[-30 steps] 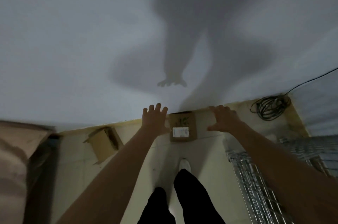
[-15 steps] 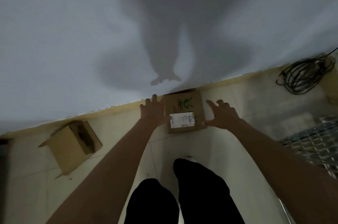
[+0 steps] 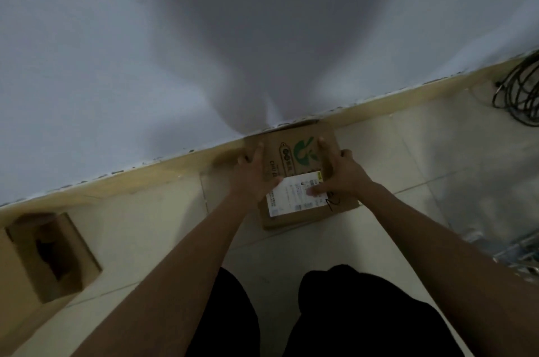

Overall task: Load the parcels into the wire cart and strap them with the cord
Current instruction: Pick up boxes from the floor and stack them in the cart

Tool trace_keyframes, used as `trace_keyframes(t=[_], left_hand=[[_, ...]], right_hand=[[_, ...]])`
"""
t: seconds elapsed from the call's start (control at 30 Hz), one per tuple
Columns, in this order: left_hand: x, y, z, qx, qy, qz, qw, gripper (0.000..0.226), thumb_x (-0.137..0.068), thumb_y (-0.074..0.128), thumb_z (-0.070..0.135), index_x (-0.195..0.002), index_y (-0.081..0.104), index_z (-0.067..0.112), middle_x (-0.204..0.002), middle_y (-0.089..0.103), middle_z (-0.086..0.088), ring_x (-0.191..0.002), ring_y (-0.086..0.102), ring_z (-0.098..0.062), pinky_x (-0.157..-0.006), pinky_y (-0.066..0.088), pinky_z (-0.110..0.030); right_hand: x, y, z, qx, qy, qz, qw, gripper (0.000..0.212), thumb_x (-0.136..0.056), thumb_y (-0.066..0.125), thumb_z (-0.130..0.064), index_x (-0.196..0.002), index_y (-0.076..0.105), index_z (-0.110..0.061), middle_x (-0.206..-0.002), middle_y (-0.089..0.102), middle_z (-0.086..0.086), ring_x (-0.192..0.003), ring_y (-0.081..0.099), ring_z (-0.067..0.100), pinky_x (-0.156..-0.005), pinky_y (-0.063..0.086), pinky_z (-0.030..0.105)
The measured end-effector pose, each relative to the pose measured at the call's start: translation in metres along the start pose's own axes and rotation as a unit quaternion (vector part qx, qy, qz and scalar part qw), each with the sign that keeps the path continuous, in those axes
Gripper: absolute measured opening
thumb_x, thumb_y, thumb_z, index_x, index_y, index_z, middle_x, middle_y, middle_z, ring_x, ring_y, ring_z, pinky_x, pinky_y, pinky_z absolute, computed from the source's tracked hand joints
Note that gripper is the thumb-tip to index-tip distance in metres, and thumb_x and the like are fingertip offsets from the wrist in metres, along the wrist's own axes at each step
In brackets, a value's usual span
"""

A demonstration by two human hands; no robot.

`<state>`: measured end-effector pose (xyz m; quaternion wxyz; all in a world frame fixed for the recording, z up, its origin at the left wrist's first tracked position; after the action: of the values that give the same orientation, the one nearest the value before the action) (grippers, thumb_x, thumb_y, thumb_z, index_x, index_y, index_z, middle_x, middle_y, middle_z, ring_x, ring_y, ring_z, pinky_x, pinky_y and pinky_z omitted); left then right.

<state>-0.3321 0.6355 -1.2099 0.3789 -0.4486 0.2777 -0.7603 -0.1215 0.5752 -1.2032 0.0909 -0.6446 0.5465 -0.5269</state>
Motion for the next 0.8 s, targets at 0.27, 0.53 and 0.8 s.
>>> trace_keyframes(t=[0.27, 0.53, 0.8], left_hand=[[-0.006, 0.008, -0.003, 0.039, -0.008, -0.015, 0.999, 0.101, -0.082, 0.066, 0.053, -0.153, -0.002, 0.028, -0.143, 0.028, -0.024, -0.119, 0.050, -0.036, -0.098, 0.047, -0.044], [0.012, 0.017, -0.012, 0.072, 0.032, -0.051, 0.996, 0.112, -0.077, 0.069, 0.052, -0.150, -0.014, 0.034, -0.146, 0.038, -0.016, -0.125, 0.049, -0.030, -0.099, 0.048, -0.045], [0.028, 0.025, -0.024, 0.159, 0.016, -0.041, 0.986, 0.115, -0.067, 0.070, 0.054, -0.151, -0.008, 0.038, -0.140, 0.048, -0.012, -0.123, 0.050, -0.029, -0.100, 0.046, -0.047]], right_hand=[[-0.003, 0.001, 0.001, -0.003, 0.000, 0.002, 1.000, 0.137, -0.052, 0.090, -0.051, -0.150, -0.006, -0.044, -0.134, 0.030, 0.015, -0.116, 0.050, 0.039, -0.097, 0.048, 0.046], [0.038, 0.030, 0.001, -0.023, 0.029, 0.022, 0.999, 0.140, -0.054, 0.086, -0.058, -0.151, -0.012, -0.037, -0.134, 0.029, 0.015, -0.114, 0.051, 0.036, -0.096, 0.046, 0.040], [0.048, 0.042, 0.003, -0.069, 0.024, 0.026, 0.997, 0.138, -0.057, 0.087, -0.052, -0.150, -0.013, -0.039, -0.140, 0.026, 0.016, -0.121, 0.048, 0.035, -0.101, 0.042, 0.038]])
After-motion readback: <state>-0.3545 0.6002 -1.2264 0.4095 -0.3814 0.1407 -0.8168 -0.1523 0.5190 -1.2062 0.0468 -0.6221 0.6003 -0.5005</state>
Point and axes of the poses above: each hand's wrist, its own x-axis away from the middle knuckle, its own y-axis out of the palm, z = x × y, the point moved 8 cm from there along -x, towards the middle knuckle
